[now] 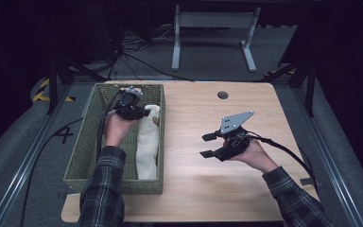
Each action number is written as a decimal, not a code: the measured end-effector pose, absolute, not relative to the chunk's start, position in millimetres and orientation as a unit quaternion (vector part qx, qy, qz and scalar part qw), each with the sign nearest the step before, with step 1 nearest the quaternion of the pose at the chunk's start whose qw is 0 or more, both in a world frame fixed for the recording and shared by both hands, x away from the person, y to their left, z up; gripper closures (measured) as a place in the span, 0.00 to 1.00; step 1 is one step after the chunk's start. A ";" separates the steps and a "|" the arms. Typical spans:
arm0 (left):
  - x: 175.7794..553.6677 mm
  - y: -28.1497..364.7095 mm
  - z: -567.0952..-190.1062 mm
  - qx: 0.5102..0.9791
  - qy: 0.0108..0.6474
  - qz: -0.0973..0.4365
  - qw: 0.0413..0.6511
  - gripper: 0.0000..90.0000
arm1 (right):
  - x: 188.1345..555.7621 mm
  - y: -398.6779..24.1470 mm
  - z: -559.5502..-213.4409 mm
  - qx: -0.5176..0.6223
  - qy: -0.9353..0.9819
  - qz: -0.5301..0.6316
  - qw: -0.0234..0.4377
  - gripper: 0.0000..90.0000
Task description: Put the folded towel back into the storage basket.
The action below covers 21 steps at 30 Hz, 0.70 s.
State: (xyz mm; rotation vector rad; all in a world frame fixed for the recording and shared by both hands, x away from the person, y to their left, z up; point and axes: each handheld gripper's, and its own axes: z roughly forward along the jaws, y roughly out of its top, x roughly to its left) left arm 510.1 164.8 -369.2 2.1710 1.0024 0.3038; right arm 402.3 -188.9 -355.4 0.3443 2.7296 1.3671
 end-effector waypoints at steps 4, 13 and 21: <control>511.2 164.2 -368.6 0.838 0.388 0.121 0.365 0.72 | 402.0 -189.2 -355.2 0.112 0.888 0.444 0.034 0.43; 502.9 153.2 -357.8 0.844 0.373 0.098 0.373 0.43 | 404.4 -194.0 -352.2 0.123 0.886 0.445 0.035 0.42; 484.4 130.0 -341.5 0.848 0.343 0.103 0.390 0.33 | 405.8 -206.3 -349.2 0.129 0.889 0.438 0.041 0.41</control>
